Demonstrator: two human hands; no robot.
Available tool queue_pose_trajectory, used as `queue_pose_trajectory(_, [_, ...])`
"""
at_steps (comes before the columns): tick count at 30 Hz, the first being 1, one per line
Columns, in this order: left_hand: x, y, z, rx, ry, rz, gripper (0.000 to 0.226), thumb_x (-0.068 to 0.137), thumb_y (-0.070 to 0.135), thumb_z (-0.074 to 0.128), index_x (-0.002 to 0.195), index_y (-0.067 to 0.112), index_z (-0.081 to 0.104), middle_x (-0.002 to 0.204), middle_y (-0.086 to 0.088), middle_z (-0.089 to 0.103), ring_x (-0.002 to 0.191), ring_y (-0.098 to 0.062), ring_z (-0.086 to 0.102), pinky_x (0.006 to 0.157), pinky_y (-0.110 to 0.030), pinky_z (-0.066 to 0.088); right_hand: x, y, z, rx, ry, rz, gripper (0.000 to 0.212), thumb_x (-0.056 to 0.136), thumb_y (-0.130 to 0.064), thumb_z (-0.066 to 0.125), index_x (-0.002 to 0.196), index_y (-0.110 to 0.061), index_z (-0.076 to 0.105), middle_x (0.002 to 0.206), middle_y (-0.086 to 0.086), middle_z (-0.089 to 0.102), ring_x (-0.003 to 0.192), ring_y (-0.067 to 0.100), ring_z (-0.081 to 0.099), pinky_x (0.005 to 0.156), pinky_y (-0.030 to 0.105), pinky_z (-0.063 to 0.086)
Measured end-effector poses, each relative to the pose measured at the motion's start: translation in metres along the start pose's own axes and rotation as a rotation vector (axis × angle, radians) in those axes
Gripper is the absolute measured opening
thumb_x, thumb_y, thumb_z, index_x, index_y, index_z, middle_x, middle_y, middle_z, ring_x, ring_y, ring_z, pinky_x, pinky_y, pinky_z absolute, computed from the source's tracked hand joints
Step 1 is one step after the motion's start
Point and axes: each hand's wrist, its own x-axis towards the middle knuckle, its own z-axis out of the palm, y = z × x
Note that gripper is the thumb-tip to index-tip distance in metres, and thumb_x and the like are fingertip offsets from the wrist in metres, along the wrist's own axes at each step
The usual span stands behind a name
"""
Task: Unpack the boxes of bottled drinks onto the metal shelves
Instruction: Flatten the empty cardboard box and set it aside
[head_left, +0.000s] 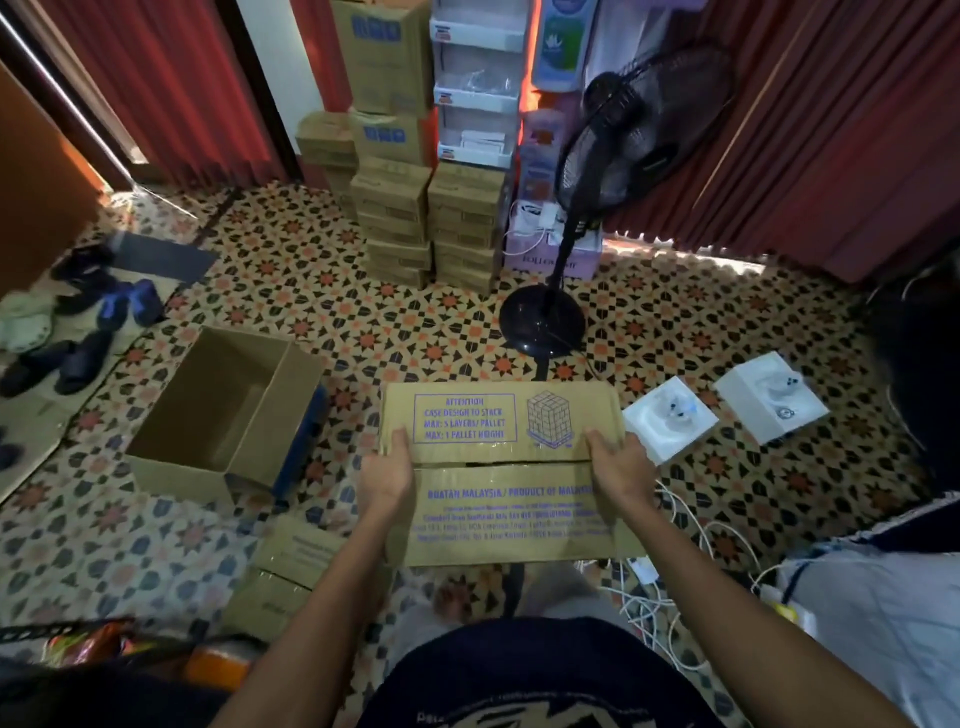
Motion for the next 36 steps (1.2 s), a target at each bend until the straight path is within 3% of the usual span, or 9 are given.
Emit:
queue_pose_trajectory(2, [0.025,0.015,-0.002,-0.040,0.000,-0.008,0.097,0.084,0.084,0.032,0.132,0.003,0.056,0.111,-0.013,0.067,0.097,-0.032,0.065,0.090,-0.043,0.054,0.019,-0.023,0.011,0.008,0.001,-0.001,0.056,0.093,-0.057,0.058,0.126,-0.012,0.057,0.115,0.009,0.064,0.096,0.029,0.058,0.082,0.038,0.044])
queue_pose_trajectory(5, [0.051,0.038,-0.004,-0.059,0.020,-0.050,0.075,0.099,0.061,0.040,0.141,-0.001,0.044,0.130,-0.020,0.058,0.106,-0.032,0.056,0.088,-0.038,0.044,0.054,-0.058,0.030,-0.016,-0.023,-0.009,0.059,0.091,-0.060,0.059,0.128,-0.014,0.057,0.116,0.008,0.064,0.105,0.032,0.061,0.082,0.038,0.045])
queue_pose_trajectory(10, [0.113,0.065,-0.009,-0.139,0.091,-0.156,0.082,0.098,0.064,0.037,0.141,-0.005,0.041,0.136,-0.022,0.054,0.119,-0.038,0.055,0.093,-0.042,0.044,0.118,-0.135,0.073,-0.056,-0.143,-0.099,0.045,0.094,-0.053,0.061,0.118,-0.015,0.059,0.094,-0.001,0.061,0.076,0.017,0.057,0.068,0.030,0.043])
queue_pose_trajectory(13, [0.135,0.087,-0.014,-0.233,0.149,-0.228,0.081,0.096,0.065,0.041,0.137,-0.005,0.046,0.132,-0.023,0.056,0.115,-0.039,0.057,0.092,-0.043,0.046,0.156,-0.182,0.096,-0.101,-0.209,-0.173,0.045,0.093,-0.052,0.061,0.123,-0.018,0.057,0.099,-0.002,0.065,0.079,0.015,0.061,0.065,0.030,0.049])
queue_pose_trajectory(15, [0.144,0.103,-0.020,-0.342,0.209,-0.261,0.086,0.092,0.069,0.043,0.138,-0.004,0.046,0.131,-0.022,0.057,0.112,-0.038,0.058,0.092,-0.044,0.050,0.179,-0.219,0.108,-0.168,-0.250,-0.222,0.047,0.093,-0.051,0.062,0.125,-0.017,0.058,0.103,0.001,0.066,0.084,0.019,0.062,0.073,0.035,0.053])
queue_pose_trajectory(21, [0.183,0.104,-0.027,-0.517,0.361,-0.386,0.111,0.062,0.091,0.041,0.135,0.008,0.053,0.122,-0.013,0.064,0.104,-0.033,0.063,0.093,-0.049,0.053,0.225,-0.317,0.158,-0.290,-0.442,-0.387,0.034,0.097,-0.038,0.063,0.119,-0.014,0.057,0.082,-0.008,0.056,0.063,0.004,0.051,0.049,0.020,0.036])
queue_pose_trajectory(28, [0.207,0.097,-0.049,-0.773,0.571,-0.519,0.084,0.073,0.077,0.048,0.124,0.013,0.062,0.121,-0.013,0.067,0.106,-0.031,0.064,0.098,-0.049,0.050,0.218,-0.402,0.257,-0.388,-0.620,-0.591,0.037,0.093,-0.043,0.066,0.116,-0.016,0.058,0.095,-0.002,0.061,0.075,0.013,0.058,0.066,0.027,0.043])
queue_pose_trajectory(32, [0.217,0.080,-0.075,-0.859,0.652,-0.582,0.083,0.080,0.075,0.050,0.137,0.014,0.053,0.127,-0.010,0.064,0.112,-0.032,0.062,0.100,-0.048,0.049,0.195,-0.433,0.311,-0.449,-0.681,-0.700,0.042,0.091,-0.049,0.066,0.120,-0.021,0.054,0.104,-0.001,0.061,0.078,0.015,0.063,0.062,0.030,0.052])
queue_pose_trajectory(36, [0.224,0.062,-0.097,-0.963,0.723,-0.625,0.076,0.083,0.071,0.051,0.134,0.015,0.056,0.126,-0.008,0.065,0.113,-0.029,0.062,0.101,-0.048,0.049,0.166,-0.456,0.364,-0.499,-0.793,-0.722,0.036,0.091,-0.046,0.068,0.109,-0.016,0.060,0.087,0.002,0.070,0.067,0.018,0.071,0.052,0.031,0.057])
